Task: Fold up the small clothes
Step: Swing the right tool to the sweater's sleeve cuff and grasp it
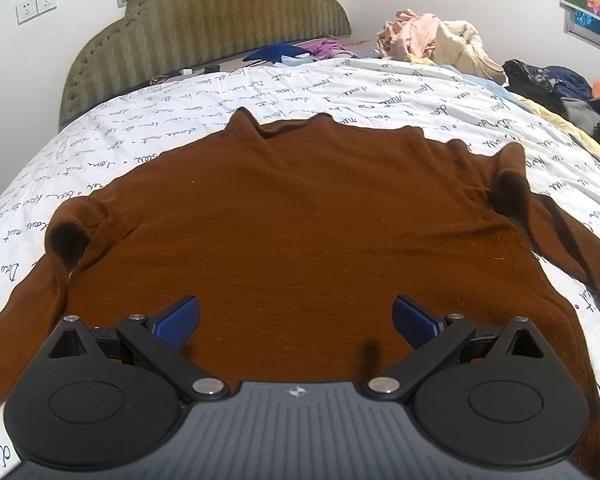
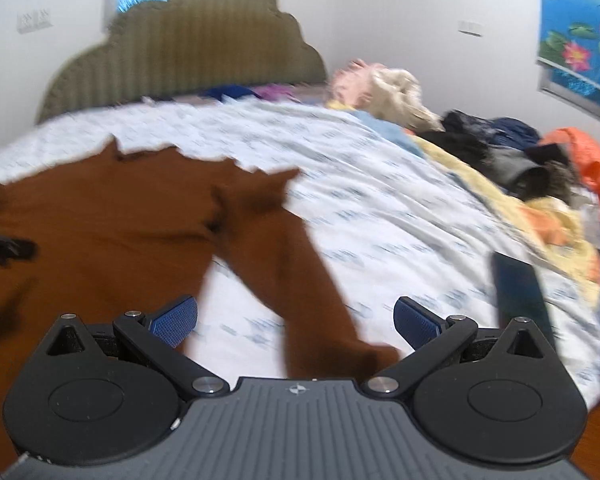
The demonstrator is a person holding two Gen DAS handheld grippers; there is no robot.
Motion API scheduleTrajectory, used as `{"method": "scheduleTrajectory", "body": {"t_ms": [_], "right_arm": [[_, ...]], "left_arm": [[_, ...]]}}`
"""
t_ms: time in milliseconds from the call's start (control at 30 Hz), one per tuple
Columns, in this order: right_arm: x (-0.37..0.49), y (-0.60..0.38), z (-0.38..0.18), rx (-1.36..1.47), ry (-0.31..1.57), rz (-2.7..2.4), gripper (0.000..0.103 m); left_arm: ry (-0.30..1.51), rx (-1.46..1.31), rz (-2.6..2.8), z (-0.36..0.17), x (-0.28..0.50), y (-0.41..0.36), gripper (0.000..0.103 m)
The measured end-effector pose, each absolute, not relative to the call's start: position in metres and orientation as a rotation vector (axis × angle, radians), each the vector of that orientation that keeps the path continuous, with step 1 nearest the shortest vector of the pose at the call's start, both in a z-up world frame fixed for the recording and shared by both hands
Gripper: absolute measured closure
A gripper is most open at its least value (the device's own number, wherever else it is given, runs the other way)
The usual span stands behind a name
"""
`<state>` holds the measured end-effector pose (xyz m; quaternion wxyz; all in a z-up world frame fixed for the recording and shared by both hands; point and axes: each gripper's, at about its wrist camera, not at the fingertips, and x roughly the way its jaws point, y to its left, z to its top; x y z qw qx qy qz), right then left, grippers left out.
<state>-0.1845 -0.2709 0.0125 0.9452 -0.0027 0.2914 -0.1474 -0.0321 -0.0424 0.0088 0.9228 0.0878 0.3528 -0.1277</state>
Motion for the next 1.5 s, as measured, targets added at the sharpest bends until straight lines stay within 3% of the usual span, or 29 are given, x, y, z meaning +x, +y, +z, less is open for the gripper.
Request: {"method": "scheduleTrajectory", "body": {"t_ms": [200,333,567,700,833,933,1233,1400,1500], "right_arm": [[-0.186,-0.274,-0.019,-0.226,0.720,-0.399,0.000],[-0.188,-0.286,-0.024,-0.381,0.681,-0.575,0.000],[-0.231,-0.355,0.027,-0.101,0.459,-0.790,0.000],[-0.225,-0.347,0.015,0.028,0.575,-0.403,0.000],[-0.199,-0.297,-0.023,-0.277,0.755,-0.331,0.001],[-0.193,-0.290,-0.034,-0.480,0.754,-0.502,0.001],[-0.256,-0.388,0.041,0.065,0.427,-0.779,0.000],[-0.270,-0.405,0.021,0.483,0.404,-0.516,0.001],[-0.266,-0.409,0.001,0.870,0.467,-0.305,0.011]], "left_arm": [[0.712,0.218,-0.275,0.010,-0.038,-0.050,0.000],[0.704,0.229,-0.279,0.011,-0.041,-0.051,0.000],[0.714,0.226,-0.280,0.010,-0.040,-0.053,0.000],[0.716,0.237,-0.291,0.009,-0.041,-0.056,0.000],[0.704,0.253,-0.293,0.010,-0.043,-0.056,0.000],[0.702,0.249,-0.285,0.011,-0.043,-0.053,0.000],[0.719,0.244,-0.295,0.008,-0.042,-0.055,0.000],[0.712,0.255,-0.291,0.008,-0.044,-0.057,0.000],[0.719,0.251,-0.285,0.007,-0.042,-0.056,0.000]]}}
